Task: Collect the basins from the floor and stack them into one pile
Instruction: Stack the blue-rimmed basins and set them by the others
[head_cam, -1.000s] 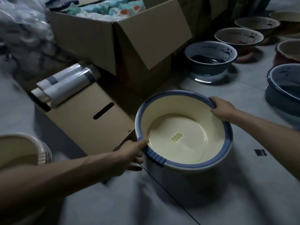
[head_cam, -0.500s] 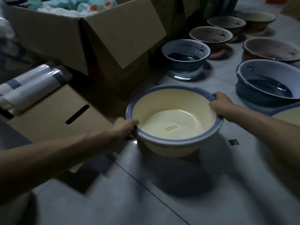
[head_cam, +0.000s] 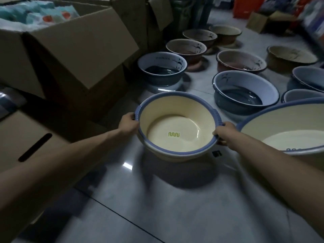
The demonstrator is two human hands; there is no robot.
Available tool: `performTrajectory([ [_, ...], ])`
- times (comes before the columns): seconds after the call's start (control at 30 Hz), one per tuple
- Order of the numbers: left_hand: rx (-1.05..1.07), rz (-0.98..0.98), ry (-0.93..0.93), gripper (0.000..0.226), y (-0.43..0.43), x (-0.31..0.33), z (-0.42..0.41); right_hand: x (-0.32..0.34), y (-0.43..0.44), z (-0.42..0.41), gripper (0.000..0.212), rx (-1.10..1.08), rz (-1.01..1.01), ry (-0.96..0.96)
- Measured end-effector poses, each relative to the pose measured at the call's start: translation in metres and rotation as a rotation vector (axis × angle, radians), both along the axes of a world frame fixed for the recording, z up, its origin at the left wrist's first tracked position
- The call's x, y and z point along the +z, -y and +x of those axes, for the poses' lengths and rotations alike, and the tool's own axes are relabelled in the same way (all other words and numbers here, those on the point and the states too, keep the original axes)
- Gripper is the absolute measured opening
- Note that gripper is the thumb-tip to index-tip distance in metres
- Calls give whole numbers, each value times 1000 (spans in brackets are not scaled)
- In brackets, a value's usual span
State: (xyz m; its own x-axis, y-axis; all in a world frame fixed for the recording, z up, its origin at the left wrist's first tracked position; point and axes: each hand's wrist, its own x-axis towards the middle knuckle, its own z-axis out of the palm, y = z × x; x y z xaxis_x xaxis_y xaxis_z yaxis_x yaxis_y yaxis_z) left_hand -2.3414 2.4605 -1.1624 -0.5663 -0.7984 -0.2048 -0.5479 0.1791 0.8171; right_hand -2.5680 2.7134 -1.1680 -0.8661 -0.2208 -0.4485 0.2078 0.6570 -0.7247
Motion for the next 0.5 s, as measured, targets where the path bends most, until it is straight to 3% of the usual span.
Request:
performTrajectory([
  [0.13,-38,-371,325,27,-11,15,1,9,4,2,29,-8,200,-81],
  [0.2,-82,-505,390,40,-21,28,-4,21,5,3,29,18,299,-148],
  [0.3,-310,-631,419,46,-42,56,-21,43,0,0,41,37,300,-172],
  [0.37,-427,-690,406,49,-59,72,-37,60,-12,-1,35,56,282,-233],
  [0.5,-579,-739,355,46,-96,91,-71,88,-56,-9,30,-77,272,-514],
])
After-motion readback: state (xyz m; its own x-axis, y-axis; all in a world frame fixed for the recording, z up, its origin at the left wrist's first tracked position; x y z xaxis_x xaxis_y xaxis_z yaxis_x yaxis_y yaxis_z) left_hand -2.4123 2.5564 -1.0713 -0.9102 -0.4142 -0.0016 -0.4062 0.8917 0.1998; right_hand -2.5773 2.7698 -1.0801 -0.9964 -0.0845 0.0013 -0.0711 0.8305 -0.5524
